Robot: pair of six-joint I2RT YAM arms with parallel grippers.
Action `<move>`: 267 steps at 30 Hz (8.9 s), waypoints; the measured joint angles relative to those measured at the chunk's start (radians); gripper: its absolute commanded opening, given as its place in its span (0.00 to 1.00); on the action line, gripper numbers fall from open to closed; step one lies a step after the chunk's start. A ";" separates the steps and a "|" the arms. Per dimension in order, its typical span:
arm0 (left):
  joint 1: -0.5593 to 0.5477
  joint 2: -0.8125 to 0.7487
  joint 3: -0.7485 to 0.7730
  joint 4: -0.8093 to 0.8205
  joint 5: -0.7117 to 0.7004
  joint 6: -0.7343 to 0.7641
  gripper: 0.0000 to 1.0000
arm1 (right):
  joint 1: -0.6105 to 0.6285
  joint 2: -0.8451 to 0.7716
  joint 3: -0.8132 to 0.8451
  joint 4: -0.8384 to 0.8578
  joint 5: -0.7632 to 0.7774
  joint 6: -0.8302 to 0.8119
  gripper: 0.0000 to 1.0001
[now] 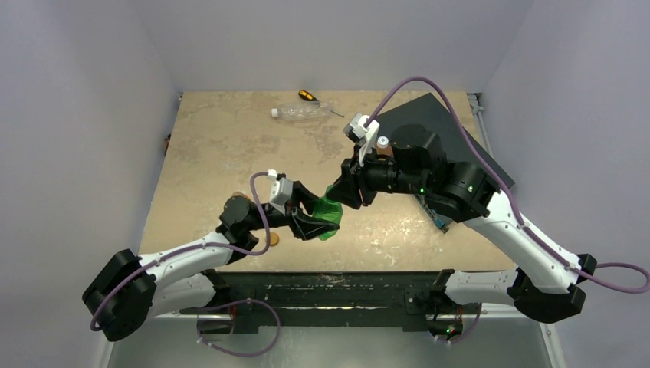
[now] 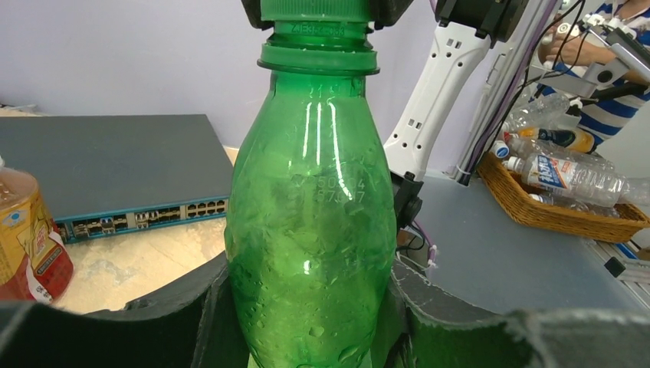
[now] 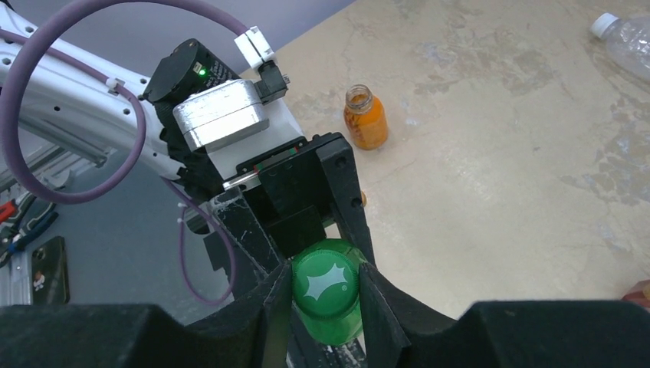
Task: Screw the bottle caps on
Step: Screw the bottle cap onto the plastic bottle.
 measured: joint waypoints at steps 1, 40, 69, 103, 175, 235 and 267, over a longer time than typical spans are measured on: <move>0.000 0.002 0.000 -0.001 -0.001 -0.003 0.00 | 0.000 0.000 0.000 0.000 0.000 0.000 0.29; -0.159 0.337 0.278 -0.292 -1.045 0.414 0.00 | -0.036 0.336 0.090 0.025 0.840 0.495 0.14; -0.020 0.149 0.097 -0.181 -0.469 0.266 0.00 | -0.022 0.003 0.113 -0.051 0.428 0.210 0.91; 0.007 0.079 -0.026 0.222 0.132 -0.181 0.00 | -0.034 -0.018 -0.005 -0.060 -0.126 -0.019 0.59; -0.037 0.223 0.235 -0.369 -0.627 0.310 0.00 | -0.052 0.270 0.101 -0.030 0.625 0.380 0.04; 0.074 0.350 0.069 0.436 0.235 -0.475 0.00 | -0.186 -0.087 -0.151 0.122 -0.246 0.023 0.58; 0.075 0.302 0.057 0.445 0.236 -0.468 0.00 | -0.186 -0.064 -0.197 0.214 -0.284 0.073 0.36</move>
